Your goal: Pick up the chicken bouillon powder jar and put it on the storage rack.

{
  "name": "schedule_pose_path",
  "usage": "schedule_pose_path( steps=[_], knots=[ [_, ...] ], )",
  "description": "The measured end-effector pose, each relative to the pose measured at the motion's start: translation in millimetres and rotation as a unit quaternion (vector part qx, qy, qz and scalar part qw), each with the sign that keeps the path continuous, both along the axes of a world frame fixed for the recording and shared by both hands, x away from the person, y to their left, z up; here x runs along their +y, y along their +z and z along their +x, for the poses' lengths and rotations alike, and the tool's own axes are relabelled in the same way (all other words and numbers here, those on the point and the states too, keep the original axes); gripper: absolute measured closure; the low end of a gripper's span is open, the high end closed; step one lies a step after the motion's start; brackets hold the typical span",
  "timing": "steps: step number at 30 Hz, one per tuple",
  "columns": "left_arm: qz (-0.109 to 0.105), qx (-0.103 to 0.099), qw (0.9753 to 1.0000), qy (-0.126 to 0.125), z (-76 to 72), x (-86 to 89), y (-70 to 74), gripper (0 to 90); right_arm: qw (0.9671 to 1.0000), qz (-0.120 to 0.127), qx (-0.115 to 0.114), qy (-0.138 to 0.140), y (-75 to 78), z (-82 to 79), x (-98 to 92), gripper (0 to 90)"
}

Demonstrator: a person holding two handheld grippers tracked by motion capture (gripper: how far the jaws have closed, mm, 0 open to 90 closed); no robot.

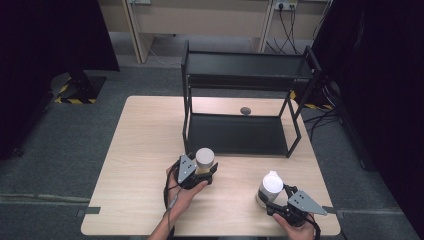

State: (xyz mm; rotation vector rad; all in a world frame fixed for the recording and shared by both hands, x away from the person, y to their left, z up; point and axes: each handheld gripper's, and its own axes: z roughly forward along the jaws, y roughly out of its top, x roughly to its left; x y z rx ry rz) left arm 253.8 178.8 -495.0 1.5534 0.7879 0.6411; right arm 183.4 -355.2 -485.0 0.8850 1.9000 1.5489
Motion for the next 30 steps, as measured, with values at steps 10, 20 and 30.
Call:
schedule_pose_path(
  steps=[10,20,30],
  knots=[
    [0.006,-0.015,0.9998,-0.009,-32.4,33.3,-20.5,8.1,0.9991,-0.032,-0.012,0.025,-5.2,-6.2,-43.6,6.1],
    [-0.003,-0.028,0.9994,-0.018,-33.6,37.5,-27.5,7.7,0.9997,0.005,-0.024,-0.003,-17.1,-10.5,-53.7,6.5],
    [-0.013,-0.033,0.9992,-0.017,-34.2,36.8,-30.0,8.0,0.9996,0.009,-0.025,-0.009,-18.2,-11.7,-53.8,6.8]
  ],
)
